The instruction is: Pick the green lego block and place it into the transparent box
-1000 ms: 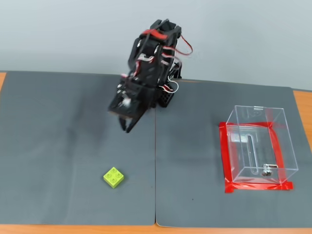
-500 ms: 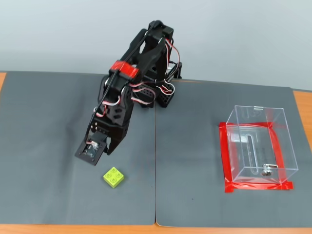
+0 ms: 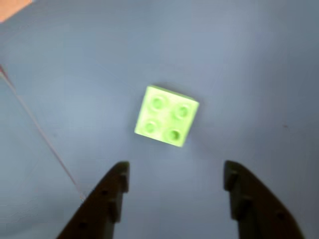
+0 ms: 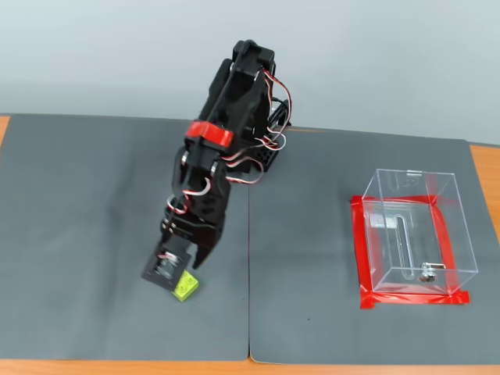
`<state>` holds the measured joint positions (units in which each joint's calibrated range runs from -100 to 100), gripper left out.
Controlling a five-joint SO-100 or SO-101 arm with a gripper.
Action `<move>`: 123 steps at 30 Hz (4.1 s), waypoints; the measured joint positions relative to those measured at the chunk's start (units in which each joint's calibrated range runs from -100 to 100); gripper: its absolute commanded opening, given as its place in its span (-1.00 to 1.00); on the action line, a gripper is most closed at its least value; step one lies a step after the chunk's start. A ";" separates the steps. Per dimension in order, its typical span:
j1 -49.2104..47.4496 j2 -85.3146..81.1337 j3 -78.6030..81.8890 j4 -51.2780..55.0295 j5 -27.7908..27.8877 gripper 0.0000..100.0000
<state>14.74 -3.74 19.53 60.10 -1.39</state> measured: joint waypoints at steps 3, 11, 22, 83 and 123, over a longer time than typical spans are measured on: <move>-1.03 1.53 -1.71 -0.87 -1.47 -0.54; -0.37 9.69 -5.03 -0.78 -2.59 -0.54; 1.33 15.97 -7.99 -2.17 -2.59 -0.54; 0.37 22.77 -8.17 -6.50 -2.69 -0.73; -20.41 -5.01 -30.53 19.34 1.03 -0.73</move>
<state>-5.67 -8.75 -11.00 79.44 -0.37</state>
